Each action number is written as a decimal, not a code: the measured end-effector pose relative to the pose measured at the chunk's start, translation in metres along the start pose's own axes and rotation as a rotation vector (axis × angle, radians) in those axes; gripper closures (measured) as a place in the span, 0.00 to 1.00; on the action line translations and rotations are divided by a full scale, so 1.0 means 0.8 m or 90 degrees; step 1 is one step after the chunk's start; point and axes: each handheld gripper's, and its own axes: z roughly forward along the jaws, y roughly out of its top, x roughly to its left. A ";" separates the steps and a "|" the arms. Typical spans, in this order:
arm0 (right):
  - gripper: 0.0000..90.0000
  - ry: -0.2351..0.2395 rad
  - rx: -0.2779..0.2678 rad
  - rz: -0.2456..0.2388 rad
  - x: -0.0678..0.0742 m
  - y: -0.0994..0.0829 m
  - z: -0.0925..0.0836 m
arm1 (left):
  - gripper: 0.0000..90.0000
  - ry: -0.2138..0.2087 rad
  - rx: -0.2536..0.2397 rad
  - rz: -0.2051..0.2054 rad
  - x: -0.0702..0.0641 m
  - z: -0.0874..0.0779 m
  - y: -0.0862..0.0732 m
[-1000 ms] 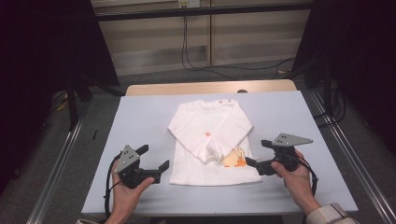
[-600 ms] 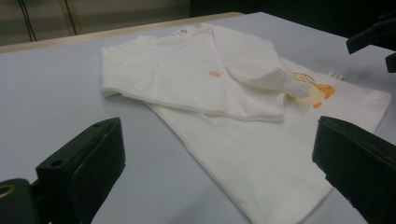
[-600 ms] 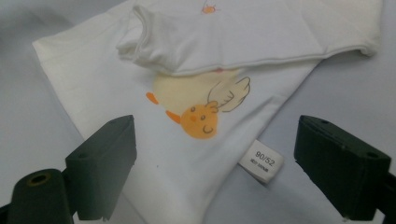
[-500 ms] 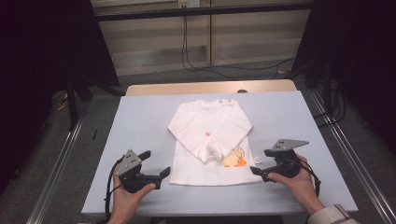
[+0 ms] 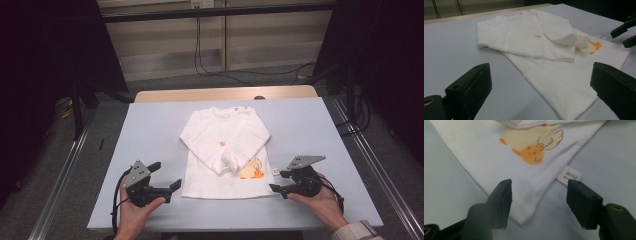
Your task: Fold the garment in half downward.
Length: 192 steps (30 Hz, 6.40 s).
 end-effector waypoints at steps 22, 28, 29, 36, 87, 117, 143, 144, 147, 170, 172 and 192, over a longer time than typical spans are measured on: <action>0.96 0.026 0.050 0.002 0.013 0.000 0.005 | 0.10 -0.047 0.082 -0.001 -0.005 0.010 -0.006; 0.97 0.040 0.049 0.025 0.008 0.000 0.005 | 0.16 -0.077 0.151 0.003 -0.006 0.025 -0.011; 0.97 0.041 0.048 0.026 0.008 0.000 0.005 | 0.17 -0.079 0.156 0.000 -0.006 0.026 -0.011; 0.97 0.040 0.047 0.028 0.007 0.000 0.005 | 0.34 -0.096 0.198 0.011 -0.011 0.034 -0.014; 0.97 0.069 -0.002 0.035 0.001 0.000 -0.013 | 0.95 -0.152 0.232 0.031 -0.020 0.028 -0.007; 0.97 0.080 -0.014 0.031 0.017 -0.018 -0.031 | 0.96 -0.161 0.235 0.044 -0.034 0.011 -0.009; 0.97 0.105 -0.011 0.027 0.035 -0.032 -0.041 | 0.96 -0.177 0.232 0.035 -0.044 -0.007 -0.019; 0.97 0.106 -0.012 0.027 0.035 -0.033 -0.041 | 0.96 -0.177 0.233 0.035 -0.045 -0.008 -0.019; 0.97 0.105 -0.008 0.027 0.038 -0.035 -0.043 | 0.96 -0.174 0.235 0.031 -0.049 -0.010 -0.019; 0.76 0.099 -0.025 0.047 0.037 -0.041 -0.042 | 0.73 -0.161 0.215 0.019 -0.048 -0.014 -0.019; 0.66 0.095 -0.030 0.051 0.037 -0.040 -0.041 | 0.68 -0.150 0.207 0.014 -0.046 -0.014 -0.019; 0.11 0.040 -0.139 0.110 0.020 -0.033 -0.042 | 0.11 -0.064 0.088 -0.039 -0.024 -0.015 -0.016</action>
